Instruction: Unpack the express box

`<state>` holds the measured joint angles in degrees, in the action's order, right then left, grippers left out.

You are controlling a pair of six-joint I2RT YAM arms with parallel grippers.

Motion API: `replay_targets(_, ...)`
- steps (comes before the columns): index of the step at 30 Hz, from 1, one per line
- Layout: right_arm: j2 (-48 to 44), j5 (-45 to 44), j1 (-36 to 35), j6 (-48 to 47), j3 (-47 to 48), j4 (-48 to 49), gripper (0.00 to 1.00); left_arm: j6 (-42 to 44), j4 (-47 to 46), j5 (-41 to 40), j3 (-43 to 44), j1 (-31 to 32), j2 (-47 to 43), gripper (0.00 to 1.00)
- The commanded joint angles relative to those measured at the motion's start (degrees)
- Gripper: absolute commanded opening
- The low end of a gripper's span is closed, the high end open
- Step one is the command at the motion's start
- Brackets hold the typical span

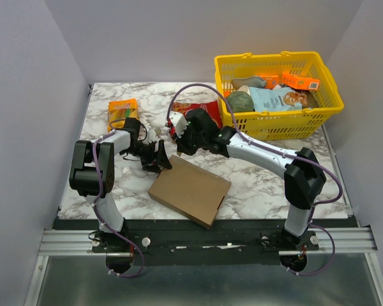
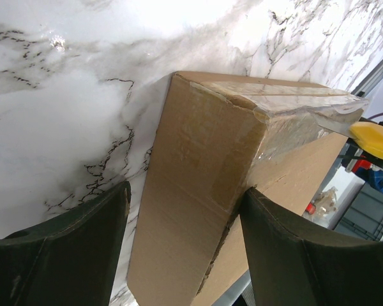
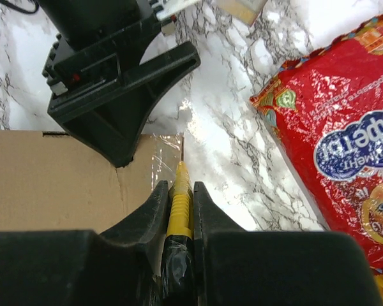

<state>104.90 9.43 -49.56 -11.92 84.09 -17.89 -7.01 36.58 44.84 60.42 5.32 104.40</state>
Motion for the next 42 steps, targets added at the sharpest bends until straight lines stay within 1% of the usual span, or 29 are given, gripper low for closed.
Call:
replay_targets(1,-0.4,-0.29,-0.45,0.5,3.35,-0.13,0.0,2.35,-0.54,-11.27,-1.45,-0.14,3.79,0.75)
replay_targets(17,1.18,0.67,-0.45,-0.12,2.21,-2.15,0.0,2.17,-0.81,-11.18,-1.54,-0.14,3.62,0.75)
replay_targets(42,3.03,1.03,-0.63,0.32,2.3,-2.32,0.0,2.08,-0.72,-11.0,-1.54,-0.31,3.79,0.75)
